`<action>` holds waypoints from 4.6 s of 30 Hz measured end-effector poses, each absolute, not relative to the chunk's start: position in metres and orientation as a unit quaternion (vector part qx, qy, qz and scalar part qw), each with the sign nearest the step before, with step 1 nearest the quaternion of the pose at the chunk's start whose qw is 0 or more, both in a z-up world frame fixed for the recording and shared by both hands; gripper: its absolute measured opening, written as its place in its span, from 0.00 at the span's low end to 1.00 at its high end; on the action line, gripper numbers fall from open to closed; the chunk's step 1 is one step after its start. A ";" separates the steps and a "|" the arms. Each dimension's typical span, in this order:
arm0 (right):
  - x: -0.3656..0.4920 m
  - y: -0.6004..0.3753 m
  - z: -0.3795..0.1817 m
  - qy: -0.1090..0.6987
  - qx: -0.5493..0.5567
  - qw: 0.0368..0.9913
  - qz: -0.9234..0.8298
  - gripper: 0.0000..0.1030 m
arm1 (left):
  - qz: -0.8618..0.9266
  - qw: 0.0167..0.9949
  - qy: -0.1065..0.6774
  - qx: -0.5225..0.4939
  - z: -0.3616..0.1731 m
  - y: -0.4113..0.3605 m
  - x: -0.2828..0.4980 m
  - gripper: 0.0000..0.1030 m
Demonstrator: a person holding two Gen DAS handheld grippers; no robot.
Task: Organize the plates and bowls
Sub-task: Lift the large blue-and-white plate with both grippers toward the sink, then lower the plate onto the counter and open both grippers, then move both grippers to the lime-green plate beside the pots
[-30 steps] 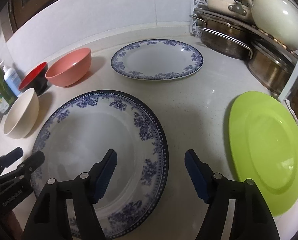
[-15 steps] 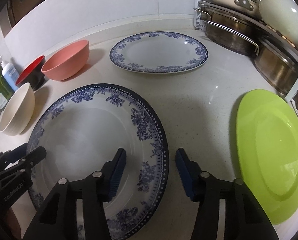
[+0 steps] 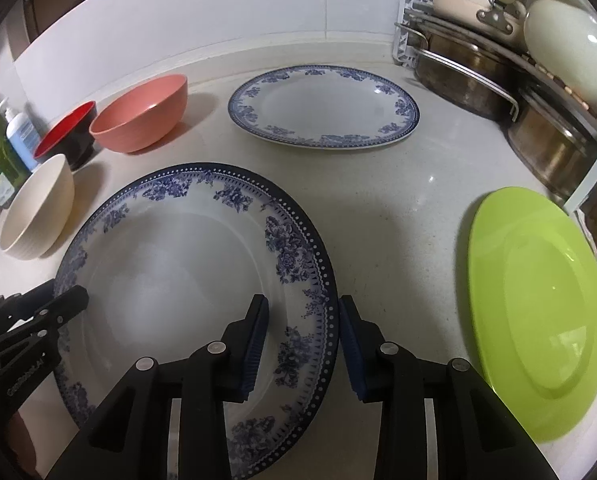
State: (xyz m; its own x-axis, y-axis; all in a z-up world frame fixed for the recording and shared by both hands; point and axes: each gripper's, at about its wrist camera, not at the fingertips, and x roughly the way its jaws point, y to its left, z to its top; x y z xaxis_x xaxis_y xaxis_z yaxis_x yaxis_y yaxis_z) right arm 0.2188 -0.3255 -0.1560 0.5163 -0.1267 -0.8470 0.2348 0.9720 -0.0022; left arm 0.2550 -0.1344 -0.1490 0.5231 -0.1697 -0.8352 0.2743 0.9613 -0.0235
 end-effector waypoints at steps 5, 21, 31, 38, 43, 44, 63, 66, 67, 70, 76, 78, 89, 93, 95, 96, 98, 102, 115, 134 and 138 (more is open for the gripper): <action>0.205 -0.317 -0.143 0.477 0.057 0.871 -0.104 0.35 | -0.127 0.878 0.458 0.048 -0.132 -0.123 0.236 0.37; 0.170 -0.252 -0.085 0.441 0.038 0.893 -0.076 0.36 | -0.089 0.906 0.413 0.018 -0.077 -0.037 0.188 0.36; 0.168 -0.185 -0.071 0.430 0.024 0.902 -0.026 0.36 | -0.034 0.913 0.407 0.000 -0.063 0.038 0.168 0.36; 0.176 -0.129 -0.072 0.432 0.006 0.902 0.021 0.36 | 0.007 0.912 0.410 -0.014 -0.064 0.088 0.156 0.36; 0.182 -0.095 -0.077 0.437 -0.006 0.898 0.048 0.36 | 0.031 0.908 0.417 -0.023 -0.071 0.118 0.154 0.36; 0.184 -0.086 -0.079 0.439 -0.008 0.897 0.054 0.36 | 0.034 0.907 0.419 -0.023 -0.072 0.123 0.154 0.36; 0.215 -0.025 -0.133 0.498 -0.025 0.864 0.070 0.36 | 0.038 0.876 0.481 -0.025 -0.132 0.171 0.183 0.35; 0.218 -0.023 -0.141 0.505 -0.025 0.860 0.067 0.36 | 0.036 0.871 0.490 -0.024 -0.140 0.172 0.187 0.35; 0.219 -0.022 -0.144 0.509 -0.025 0.858 0.066 0.36 | 0.035 0.869 0.493 -0.023 -0.142 0.172 0.188 0.35; 0.221 -0.021 -0.150 0.516 -0.025 0.854 0.064 0.36 | 0.033 0.866 0.499 -0.021 -0.147 0.172 0.191 0.35; 0.225 -0.019 -0.158 0.526 -0.025 0.848 0.059 0.36 | 0.029 0.862 0.506 -0.020 -0.152 0.173 0.195 0.35; 0.225 -0.019 -0.159 0.528 -0.026 0.847 0.058 0.36 | 0.029 0.861 0.507 -0.021 -0.152 0.174 0.196 0.35; 0.228 -0.017 -0.163 0.533 -0.033 0.844 0.057 0.36 | 0.028 0.855 0.518 -0.025 -0.158 0.176 0.198 0.36; 0.228 -0.015 -0.163 0.531 -0.037 0.844 0.057 0.37 | 0.029 0.857 0.514 -0.011 -0.157 0.173 0.198 0.36; 0.227 -0.015 -0.163 0.531 -0.038 0.845 0.058 0.37 | 0.030 0.861 0.508 -0.001 -0.154 0.172 0.198 0.46; 0.228 -0.015 -0.163 0.531 -0.039 0.845 0.059 0.37 | 0.032 0.863 0.504 0.001 -0.152 0.172 0.197 0.50; 0.226 -0.016 -0.161 0.527 -0.042 0.847 0.060 0.38 | 0.039 0.871 0.490 0.005 -0.144 0.171 0.195 0.59; 0.220 -0.021 -0.146 0.500 -0.045 0.863 0.054 0.47 | 0.036 0.891 0.453 0.023 -0.121 0.162 0.191 0.70; 0.185 -0.087 -0.088 0.421 0.006 0.907 -0.011 0.71 | -0.039 0.937 0.342 0.059 -0.054 0.084 0.181 0.97; 0.106 -0.245 -0.036 0.353 0.068 0.914 -0.186 0.76 | -0.207 0.932 0.280 0.096 -0.007 -0.091 0.169 1.00; 0.093 -0.278 -0.028 0.340 0.074 0.912 -0.218 0.76 | -0.233 0.928 0.272 0.103 -0.002 -0.129 0.170 1.00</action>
State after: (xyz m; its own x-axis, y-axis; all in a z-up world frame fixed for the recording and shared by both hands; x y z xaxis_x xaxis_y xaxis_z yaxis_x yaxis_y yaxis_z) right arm 0.0927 -0.2776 -0.0284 0.6740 -0.3475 -0.6519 0.4480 0.8939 -0.0134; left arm 0.1701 -0.1290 -0.0024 0.7433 -0.3761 -0.5531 0.4880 0.8705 0.0639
